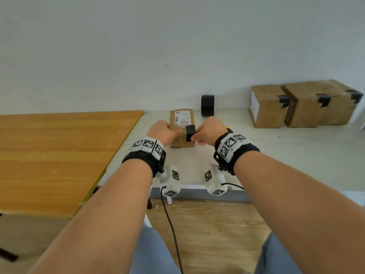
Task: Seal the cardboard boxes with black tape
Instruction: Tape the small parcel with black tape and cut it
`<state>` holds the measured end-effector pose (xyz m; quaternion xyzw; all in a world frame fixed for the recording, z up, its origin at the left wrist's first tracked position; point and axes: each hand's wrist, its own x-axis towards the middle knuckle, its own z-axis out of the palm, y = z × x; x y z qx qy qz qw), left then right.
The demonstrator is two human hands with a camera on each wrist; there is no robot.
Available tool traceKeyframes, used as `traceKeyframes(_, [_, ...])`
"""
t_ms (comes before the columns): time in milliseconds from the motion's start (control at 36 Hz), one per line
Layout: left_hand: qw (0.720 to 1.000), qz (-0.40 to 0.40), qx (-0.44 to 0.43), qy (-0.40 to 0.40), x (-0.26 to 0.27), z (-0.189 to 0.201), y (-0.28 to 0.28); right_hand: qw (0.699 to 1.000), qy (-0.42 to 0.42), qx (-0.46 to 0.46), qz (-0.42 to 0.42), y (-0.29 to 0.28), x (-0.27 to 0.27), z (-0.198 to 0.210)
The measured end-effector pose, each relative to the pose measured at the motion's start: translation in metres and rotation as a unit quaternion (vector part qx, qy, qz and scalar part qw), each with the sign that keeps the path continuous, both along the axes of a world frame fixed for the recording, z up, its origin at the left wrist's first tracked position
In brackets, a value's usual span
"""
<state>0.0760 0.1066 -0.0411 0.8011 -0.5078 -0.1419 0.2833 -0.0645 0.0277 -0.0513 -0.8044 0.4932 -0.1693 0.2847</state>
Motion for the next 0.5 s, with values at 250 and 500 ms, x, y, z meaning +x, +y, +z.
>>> traceKeyframes(250, [0.992, 0.007, -0.127, -0.027, -0.031, 0.026, -0.022, 0.992, -0.111, -0.029, -0.054, -0.013, -0.026, 0.027])
traceKeyframes(500, [0.985, -0.083, -0.146, -0.033, -0.082, 0.05, -0.07, 0.978, -0.113, -0.099, -0.145, -0.044, -0.082, 0.046])
